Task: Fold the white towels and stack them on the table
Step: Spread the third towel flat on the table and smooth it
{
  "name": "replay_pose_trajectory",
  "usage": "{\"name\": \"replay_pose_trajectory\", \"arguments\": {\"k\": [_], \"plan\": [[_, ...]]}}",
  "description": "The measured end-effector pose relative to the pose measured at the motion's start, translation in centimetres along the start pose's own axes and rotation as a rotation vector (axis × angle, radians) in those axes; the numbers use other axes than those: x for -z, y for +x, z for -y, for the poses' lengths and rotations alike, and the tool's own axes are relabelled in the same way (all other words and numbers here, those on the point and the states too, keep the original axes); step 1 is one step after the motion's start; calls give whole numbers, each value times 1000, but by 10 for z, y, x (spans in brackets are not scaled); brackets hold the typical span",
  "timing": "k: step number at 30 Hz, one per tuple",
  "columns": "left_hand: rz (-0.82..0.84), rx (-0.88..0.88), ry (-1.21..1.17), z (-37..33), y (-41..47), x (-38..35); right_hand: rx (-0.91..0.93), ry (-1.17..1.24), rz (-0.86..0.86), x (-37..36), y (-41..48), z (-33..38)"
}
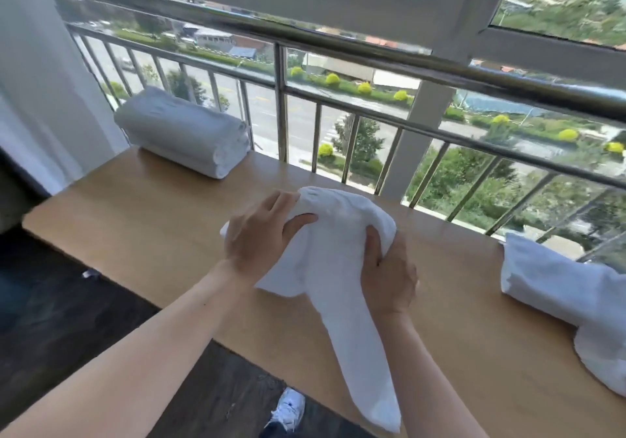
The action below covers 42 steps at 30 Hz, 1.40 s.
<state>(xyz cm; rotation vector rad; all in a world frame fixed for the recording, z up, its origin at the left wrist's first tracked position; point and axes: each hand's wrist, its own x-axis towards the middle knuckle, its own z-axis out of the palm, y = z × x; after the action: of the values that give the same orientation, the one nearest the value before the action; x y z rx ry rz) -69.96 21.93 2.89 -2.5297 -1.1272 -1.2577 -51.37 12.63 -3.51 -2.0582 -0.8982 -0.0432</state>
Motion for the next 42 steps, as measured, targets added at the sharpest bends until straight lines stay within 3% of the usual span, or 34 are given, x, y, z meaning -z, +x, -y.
{"name": "replay_pose_trajectory", "arguments": {"k": [4, 7, 11, 14, 16, 19, 22, 25, 27, 30, 34, 38, 40, 42], "plan": [[-20, -233, 107, 60, 14, -31, 87, 41, 6, -61, 16, 3], [127, -242, 121, 98, 4, -61, 85, -11, 176, -106, 21, -9], [408, -25, 126, 121, -28, -93, -7, -153, 478, -145, 19, -46], [662, 496, -68, 145, -37, -105, -74, -195, 583, -149, 21, -57], [636, 753, -196, 167, -39, -112, -125, -189, 588, -147, 22, -56], [461, 820, -160, 192, -27, -124, -178, -145, 524, -145, 22, -44], [422, 870, -194, 215, -12, -138, -142, -139, 308, -149, 24, -9], [545, 951, -140, 240, -2, -147, -13, -18, 204, -157, 32, 48], [657, 974, -123, 257, 2, -151, 35, 97, 302, -165, 39, 85], [846, 1081, -344, 278, 8, -155, 29, 197, 454, -179, 44, 133], [1060, 1017, -474, 297, 18, -163, 12, 156, 404, -208, 41, 160], [1250, 944, -616, 311, 24, -174, -167, -83, 507, -245, 31, 144], [1268, 884, -681, 320, 29, -175, -198, -152, 495, -256, 20, 134], [1160, 809, -685, 331, 36, -174, -211, -164, 475, -263, 7, 128]]}}
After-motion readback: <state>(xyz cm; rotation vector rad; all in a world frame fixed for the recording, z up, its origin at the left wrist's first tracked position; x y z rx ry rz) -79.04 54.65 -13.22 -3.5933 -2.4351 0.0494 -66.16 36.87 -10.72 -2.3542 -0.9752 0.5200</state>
